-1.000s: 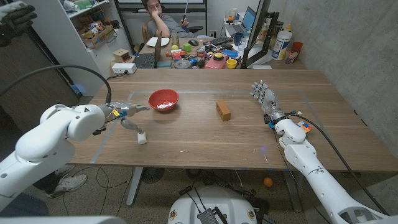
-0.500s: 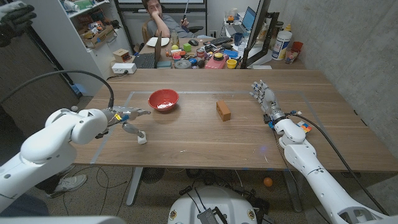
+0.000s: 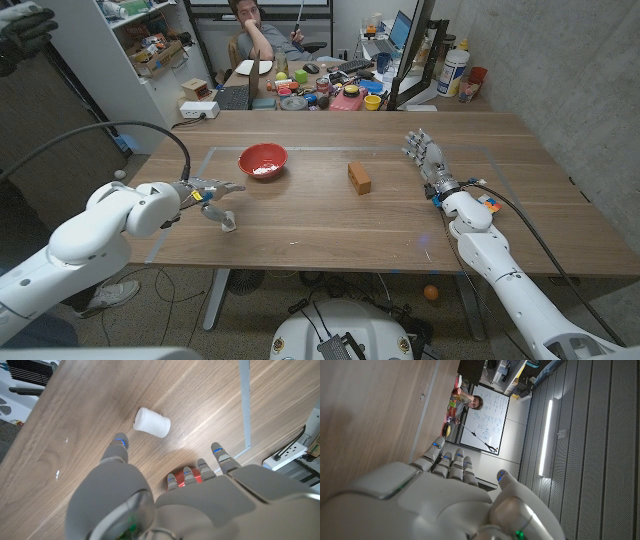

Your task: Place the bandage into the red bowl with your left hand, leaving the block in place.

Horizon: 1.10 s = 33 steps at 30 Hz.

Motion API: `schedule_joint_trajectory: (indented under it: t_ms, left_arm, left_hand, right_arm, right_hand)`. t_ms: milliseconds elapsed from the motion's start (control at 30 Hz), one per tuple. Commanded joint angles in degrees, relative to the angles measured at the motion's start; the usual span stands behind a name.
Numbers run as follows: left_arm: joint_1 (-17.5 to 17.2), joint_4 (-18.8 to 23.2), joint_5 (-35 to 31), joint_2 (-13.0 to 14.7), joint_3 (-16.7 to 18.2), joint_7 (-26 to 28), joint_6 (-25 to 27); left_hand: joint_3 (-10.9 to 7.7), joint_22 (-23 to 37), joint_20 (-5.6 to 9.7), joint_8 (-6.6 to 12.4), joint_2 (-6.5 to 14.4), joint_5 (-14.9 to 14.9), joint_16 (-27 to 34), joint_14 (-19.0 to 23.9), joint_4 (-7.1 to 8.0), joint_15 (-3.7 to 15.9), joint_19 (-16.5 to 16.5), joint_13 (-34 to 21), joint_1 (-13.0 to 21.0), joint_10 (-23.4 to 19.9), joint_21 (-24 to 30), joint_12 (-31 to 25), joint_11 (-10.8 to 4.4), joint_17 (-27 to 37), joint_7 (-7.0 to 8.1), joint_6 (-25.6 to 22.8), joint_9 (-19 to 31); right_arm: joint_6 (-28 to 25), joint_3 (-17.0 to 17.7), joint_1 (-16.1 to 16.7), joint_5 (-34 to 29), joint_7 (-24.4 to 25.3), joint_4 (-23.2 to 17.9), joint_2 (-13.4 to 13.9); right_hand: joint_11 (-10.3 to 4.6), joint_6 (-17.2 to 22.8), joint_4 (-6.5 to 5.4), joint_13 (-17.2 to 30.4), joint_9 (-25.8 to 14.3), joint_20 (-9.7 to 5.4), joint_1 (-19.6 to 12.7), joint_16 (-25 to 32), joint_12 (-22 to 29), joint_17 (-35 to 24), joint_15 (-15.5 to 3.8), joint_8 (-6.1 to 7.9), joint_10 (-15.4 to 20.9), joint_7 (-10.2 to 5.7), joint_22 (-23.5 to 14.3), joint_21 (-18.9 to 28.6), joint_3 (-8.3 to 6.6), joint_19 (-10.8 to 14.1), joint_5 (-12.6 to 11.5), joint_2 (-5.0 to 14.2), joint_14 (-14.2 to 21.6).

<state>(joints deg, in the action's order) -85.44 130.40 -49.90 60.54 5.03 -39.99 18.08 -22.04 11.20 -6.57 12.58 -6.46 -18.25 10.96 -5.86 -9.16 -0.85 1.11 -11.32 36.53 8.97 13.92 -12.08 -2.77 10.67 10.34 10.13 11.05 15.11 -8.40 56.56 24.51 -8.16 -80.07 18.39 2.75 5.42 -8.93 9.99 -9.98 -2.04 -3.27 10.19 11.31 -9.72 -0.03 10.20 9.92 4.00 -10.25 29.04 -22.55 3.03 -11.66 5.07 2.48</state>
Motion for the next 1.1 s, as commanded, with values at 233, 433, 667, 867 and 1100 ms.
schedule_joint_trajectory:
  t_ms: [233, 433, 667, 867, 1100]
  left_arm:
    - [2.57, -1.50, 2.74, 5.58, -6.78, 0.93, 4.11]
    - [3.13, -1.82, 2.96, 7.41, -8.77, 1.34, 6.04]
    - [3.43, -1.54, 3.28, 9.60, -9.94, 1.85, 8.42]
    - [4.43, -1.88, 3.90, 10.80, -11.85, 2.85, 9.27]
    - [7.05, -3.60, 3.86, 10.79, -16.17, 5.70, 8.88]
  left_hand:
    - [-0.01, -0.03, -0.09, 0.41, 0.04, -0.20, 0.07, -0.03, 0.23, 0.12, 0.29, -0.22, 1.04, 0.43, 0.42, 0.04, -0.28, 0.10, 0.24, 0.30, 0.29]
    - [0.00, -0.03, -0.11, 0.37, 0.09, -0.21, 0.06, -0.02, 0.26, 0.08, 0.42, -0.23, 1.32, 0.45, 0.44, 0.05, -0.28, 0.10, 0.19, 0.34, 0.29]
    - [-0.03, -0.03, 0.06, 0.40, 0.23, -0.24, 0.11, 0.18, 0.26, 0.19, 0.80, -0.25, 1.83, 0.37, 0.55, 0.02, -0.31, 0.10, 0.08, 0.18, 0.30]
    - [-0.10, -0.03, 0.06, 0.55, 0.44, -0.28, 0.23, 0.64, 0.23, 0.36, 1.71, -0.25, 2.61, -0.13, 0.84, -0.15, -0.30, 0.08, 0.20, -0.30, 0.31]
    - [-0.45, -0.06, 2.06, 1.50, 1.39, -0.29, 0.78, 3.31, 0.19, 1.37, 6.50, -0.25, 5.62, -2.45, 2.43, -0.78, -1.17, 0.02, 0.12, -3.26, 0.32]
  right_arm:
    - [0.17, 0.53, 0.29, 0.39, 0.03, -0.02, 0.25]
    - [0.20, 0.64, 0.14, 0.51, -0.04, 0.56, 0.12]
    - [0.00, 0.61, -0.11, 0.13, 0.29, 0.91, 0.13]
    - [0.46, 0.68, -0.36, 0.24, -0.05, 1.45, -0.03]
    - [0.46, 0.69, -0.64, 0.11, -0.08, 1.80, -0.04]
  right_hand:
    - [-0.08, 0.51, -0.14, 0.29, -0.25, -1.36, 0.55, 0.10, 0.29, -0.14, 0.04, 0.40, 0.48, -0.04, -0.27, -0.19, -0.51, 0.38, -0.35, 3.34, 0.55]
    - [-0.11, 0.51, -0.17, 0.29, -0.25, -1.39, 0.61, 0.11, 0.30, -0.16, 0.03, 0.40, 0.51, -0.10, -0.27, -0.22, -0.48, 0.43, -0.34, 3.31, 0.56]
    - [-0.13, 0.51, -0.20, 0.29, -0.25, -1.44, 0.65, 0.11, 0.29, -0.17, 0.01, 0.40, 0.49, -0.11, -0.27, -0.28, -0.49, 0.44, -0.35, 3.32, 0.57]
    - [-0.10, 0.49, -0.19, 0.29, -0.25, -1.41, 0.65, 0.09, 0.29, -0.17, 0.02, 0.40, 0.49, -0.09, -0.28, -0.33, -0.51, 0.49, -0.35, 3.31, 0.55]
    - [-0.05, 0.49, -0.18, 0.29, -0.25, -1.39, 0.66, 0.09, 0.29, -0.16, 0.03, 0.40, 0.48, -0.07, -0.28, -0.38, -0.51, 0.52, -0.35, 3.29, 0.56]
